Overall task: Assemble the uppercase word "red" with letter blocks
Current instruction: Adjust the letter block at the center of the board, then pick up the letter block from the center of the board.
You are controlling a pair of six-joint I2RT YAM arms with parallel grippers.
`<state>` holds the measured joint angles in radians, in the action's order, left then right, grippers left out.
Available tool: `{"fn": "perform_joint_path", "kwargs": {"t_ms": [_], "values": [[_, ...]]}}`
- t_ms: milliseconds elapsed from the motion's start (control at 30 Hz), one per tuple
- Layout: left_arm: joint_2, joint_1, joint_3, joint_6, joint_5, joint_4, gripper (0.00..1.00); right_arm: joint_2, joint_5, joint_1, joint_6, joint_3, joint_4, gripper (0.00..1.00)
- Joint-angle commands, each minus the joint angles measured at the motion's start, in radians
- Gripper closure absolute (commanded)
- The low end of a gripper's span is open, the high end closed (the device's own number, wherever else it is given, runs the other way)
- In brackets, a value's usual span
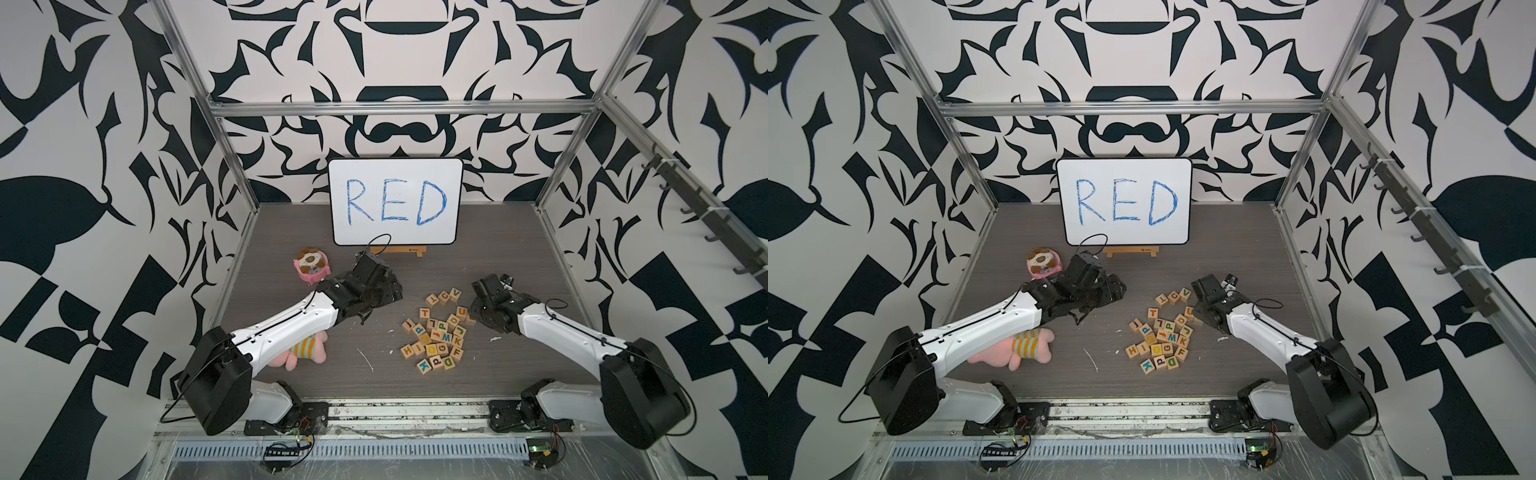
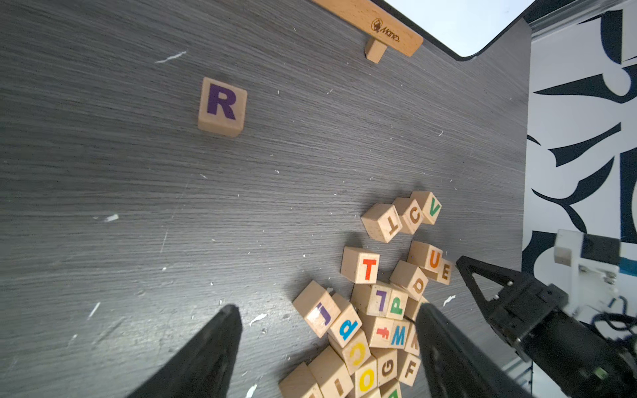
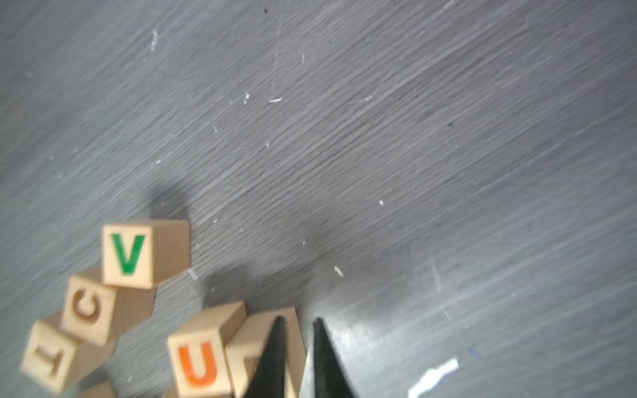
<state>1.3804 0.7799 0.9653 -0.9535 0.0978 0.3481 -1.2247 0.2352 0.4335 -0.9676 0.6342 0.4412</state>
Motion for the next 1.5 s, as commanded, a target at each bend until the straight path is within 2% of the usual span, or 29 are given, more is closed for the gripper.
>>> {"fn": "perform_joint_path", "kwargs": {"t_ms": [0, 67, 100, 200, 333, 467, 967, 1133, 1467], "values": [[-0.025, 0.001, -0.019, 0.002, 0.031, 0.005, 0.16, 0.109, -0.013, 0.002, 0.016, -0.007, 0.104, 0.66], [-0.027, 0.001, -0.023, 0.002, 0.036, 0.0, 0.16, 0.159, -0.018, 0.005, -0.002, -0.017, 0.122, 0.55], [-0.028, 0.001, -0.025, 0.002, 0.037, -0.004, 0.16, 0.175, -0.027, 0.009, -0.012, -0.025, 0.116, 0.54], [-0.03, 0.001, -0.029, 0.002, 0.042, -0.009, 0.16, 0.172, -0.032, 0.049, -0.009, -0.034, 0.073, 0.54], [-0.032, 0.001, -0.034, -0.003, 0.042, -0.006, 0.16, 0.086, 0.011, 0.12, 0.033, 0.016, 0.11, 0.52], [-0.033, 0.001, -0.036, -0.008, 0.042, 0.006, 0.16, 0.025, 0.011, 0.135, 0.082, 0.035, 0.121, 0.49], [-0.044, 0.001, -0.042, -0.014, 0.048, 0.008, 0.16, -0.136, 0.045, 0.13, 0.13, 0.066, 0.029, 0.46], [-0.049, 0.001, -0.045, -0.013, 0.052, 0.008, 0.16, -0.184, 0.011, 0.105, 0.14, 0.072, -0.018, 0.46], [-0.053, 0.001, -0.048, -0.011, 0.056, 0.008, 0.16, -0.226, 0.024, 0.083, 0.147, 0.093, -0.044, 0.43]]}}
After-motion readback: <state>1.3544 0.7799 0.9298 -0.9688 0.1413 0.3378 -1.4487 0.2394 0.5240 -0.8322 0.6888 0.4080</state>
